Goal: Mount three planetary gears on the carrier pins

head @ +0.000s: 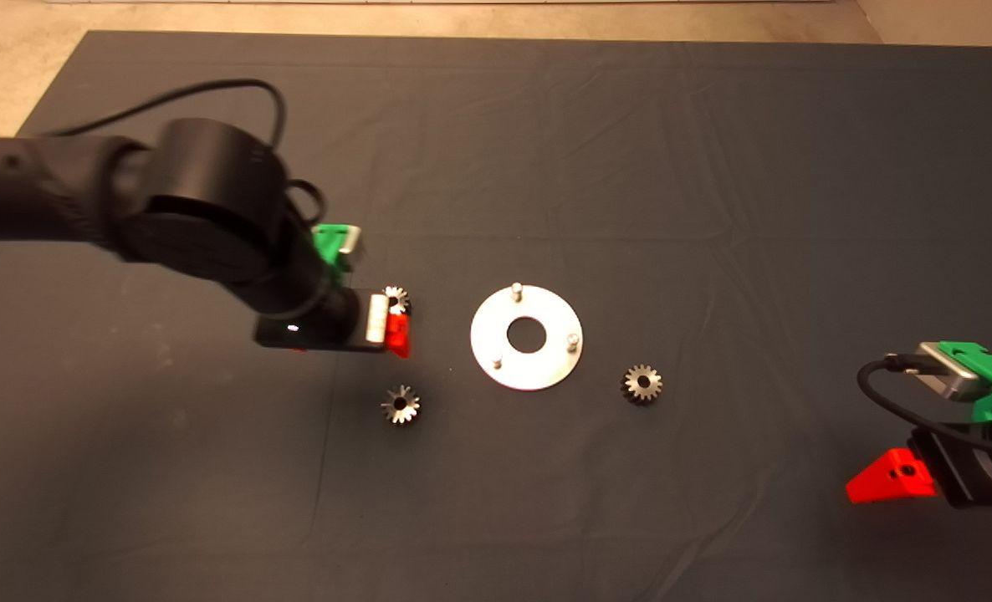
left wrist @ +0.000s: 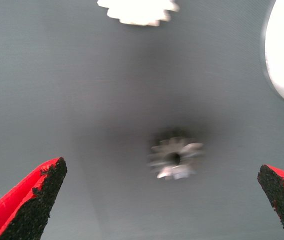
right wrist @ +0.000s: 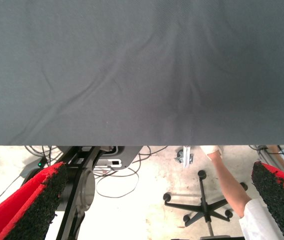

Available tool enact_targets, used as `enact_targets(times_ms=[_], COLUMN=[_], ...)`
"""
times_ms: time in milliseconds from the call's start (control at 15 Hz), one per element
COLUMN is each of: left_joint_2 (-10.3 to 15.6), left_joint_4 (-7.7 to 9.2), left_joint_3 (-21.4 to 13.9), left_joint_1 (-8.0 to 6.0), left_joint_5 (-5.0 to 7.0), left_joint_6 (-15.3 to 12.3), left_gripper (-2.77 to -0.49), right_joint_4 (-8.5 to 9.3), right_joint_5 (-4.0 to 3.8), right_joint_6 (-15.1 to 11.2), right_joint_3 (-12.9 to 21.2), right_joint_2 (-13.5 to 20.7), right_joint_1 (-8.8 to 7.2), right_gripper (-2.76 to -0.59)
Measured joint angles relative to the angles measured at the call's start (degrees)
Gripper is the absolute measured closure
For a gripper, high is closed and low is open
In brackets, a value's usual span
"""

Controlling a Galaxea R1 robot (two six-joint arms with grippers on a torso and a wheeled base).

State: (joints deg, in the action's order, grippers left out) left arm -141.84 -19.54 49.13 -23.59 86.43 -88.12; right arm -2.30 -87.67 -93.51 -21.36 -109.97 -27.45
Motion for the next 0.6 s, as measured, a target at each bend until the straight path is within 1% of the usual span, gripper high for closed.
enact_targets(times_ms=[67,133,200,267,333,467,533,600], left_joint_2=[-0.11,0.0,0.0,-0.15,-0.9,-4.14,-5.62,-6.3], left_joint_4=[-0.02,-0.02,0.0,-0.02,0.0,-0.03,-0.02,0.0], left_joint_3=[2.65,5.36,7.81,10.1,12.42,16.71,17.75,18.19], left_joint_1=[1.36,2.5,3.35,3.95,4.14,4.09,4.08,4.09], left_joint_5=[0.01,0.48,0.78,1.17,1.22,1.04,0.62,0.5], left_joint_6=[2.41,4.96,6.7,8.28,9.48,12.33,14.19,15.16], left_gripper=[-2.77,-2.77,-2.77,-2.77,-2.77,-2.77,-2.77,-2.77], right_joint_4=[0.0,0.0,0.0,0.0,0.0,0.02,0.0,0.0], right_joint_5=[-0.49,-0.41,-0.24,0.11,0.05,-0.05,-0.06,-0.04], right_joint_6=[0.01,-0.01,0.01,0.02,0.01,0.02,0.0,0.0], right_joint_3=[0.0,0.0,0.02,0.02,0.02,0.04,0.04,0.04], right_joint_2=[0.41,0.41,0.1,-0.04,0.0,0.18,0.18,0.16], right_joint_1=[0.25,0.28,0.18,0.17,0.17,0.2,0.17,0.2], right_gripper=[-2.75,-2.75,-2.75,-2.75,-2.75,-2.75,-2.75,-2.75])
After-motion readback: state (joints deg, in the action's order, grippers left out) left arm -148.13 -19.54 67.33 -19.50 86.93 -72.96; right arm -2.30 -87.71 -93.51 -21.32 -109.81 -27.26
